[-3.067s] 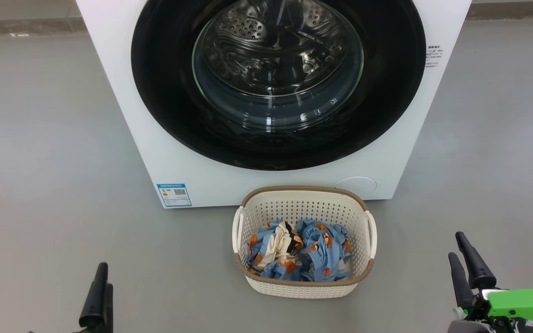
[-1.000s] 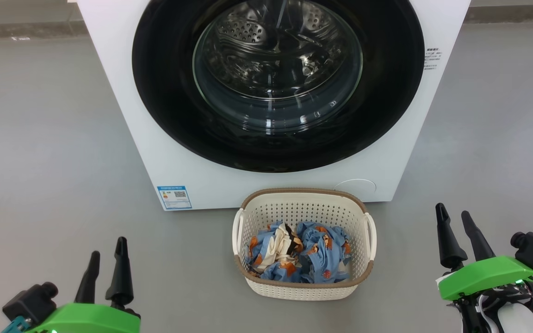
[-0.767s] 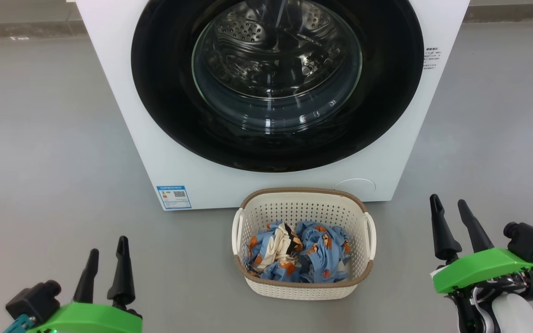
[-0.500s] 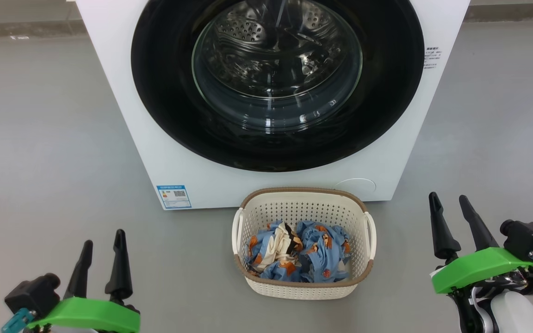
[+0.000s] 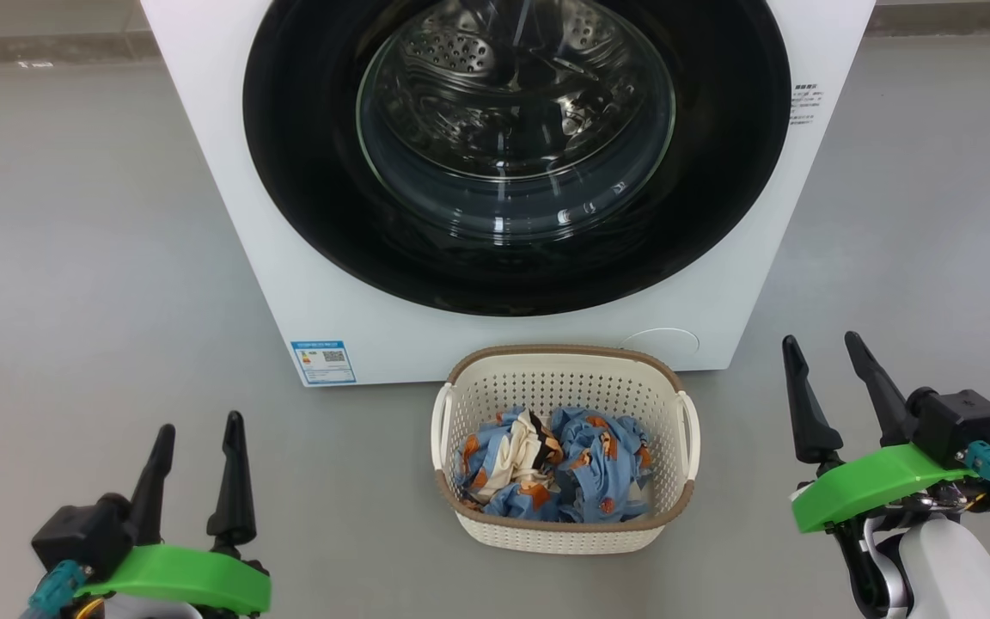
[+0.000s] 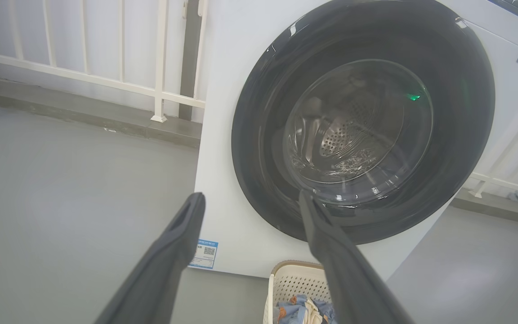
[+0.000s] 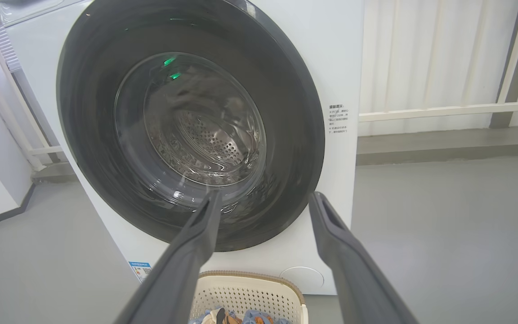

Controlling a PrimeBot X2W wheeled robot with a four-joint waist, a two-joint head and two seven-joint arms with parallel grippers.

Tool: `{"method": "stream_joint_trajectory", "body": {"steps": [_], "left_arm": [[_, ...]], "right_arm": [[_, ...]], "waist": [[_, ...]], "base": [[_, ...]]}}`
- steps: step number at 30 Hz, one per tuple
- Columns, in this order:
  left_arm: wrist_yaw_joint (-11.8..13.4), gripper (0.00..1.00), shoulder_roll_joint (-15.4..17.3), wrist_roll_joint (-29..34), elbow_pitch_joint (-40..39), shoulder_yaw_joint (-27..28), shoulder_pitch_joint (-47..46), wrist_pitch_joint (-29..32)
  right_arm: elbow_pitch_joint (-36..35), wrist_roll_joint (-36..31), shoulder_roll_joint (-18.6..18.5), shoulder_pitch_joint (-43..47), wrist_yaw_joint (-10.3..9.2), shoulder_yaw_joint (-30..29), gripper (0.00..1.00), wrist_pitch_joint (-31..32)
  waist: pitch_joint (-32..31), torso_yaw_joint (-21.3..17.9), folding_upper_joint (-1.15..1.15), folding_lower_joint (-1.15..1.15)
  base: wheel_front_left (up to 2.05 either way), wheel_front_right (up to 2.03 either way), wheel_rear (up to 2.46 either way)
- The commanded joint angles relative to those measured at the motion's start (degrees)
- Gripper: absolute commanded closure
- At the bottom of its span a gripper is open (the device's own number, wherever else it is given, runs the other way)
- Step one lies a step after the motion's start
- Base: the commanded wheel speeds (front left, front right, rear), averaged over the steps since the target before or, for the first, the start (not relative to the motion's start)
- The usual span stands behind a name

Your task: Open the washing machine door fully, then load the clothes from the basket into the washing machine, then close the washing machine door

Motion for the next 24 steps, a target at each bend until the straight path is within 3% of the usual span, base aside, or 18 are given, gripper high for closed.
{"method": "stream_joint_trajectory", "body": {"steps": [1, 11, 24], "left_arm": [[0.5, 0.00, 1.7, 1.8, -1.2, 1.4, -2.9, -0.9], [0.8, 0.00, 2.2, 7.3, -1.1, 0.7, -3.8, -2.7], [0.7, 0.00, 2.3, 7.5, -0.9, 0.8, -4.0, -2.7]], "right_arm": [[-1.2, -2.2, -0.7, -2.8, 0.30, 1.2, 0.00, -1.0], [-1.0, -9.0, -1.0, -4.0, 0.33, 2.2, 0.00, -2.7], [-1.2, -9.4, -0.6, -4.1, 0.33, 1.9, 0.00, -2.8]], "waist": [[0.1, 0.0, 0.00, 0.00], [0.3, 0.2, 0.00, 0.00], [0.6, 0.3, 0.00, 0.00]], "base": [[0.00, 0.00, 0.00], [0.00, 0.00, 0.00], [0.00, 0.00, 0.00]]}}
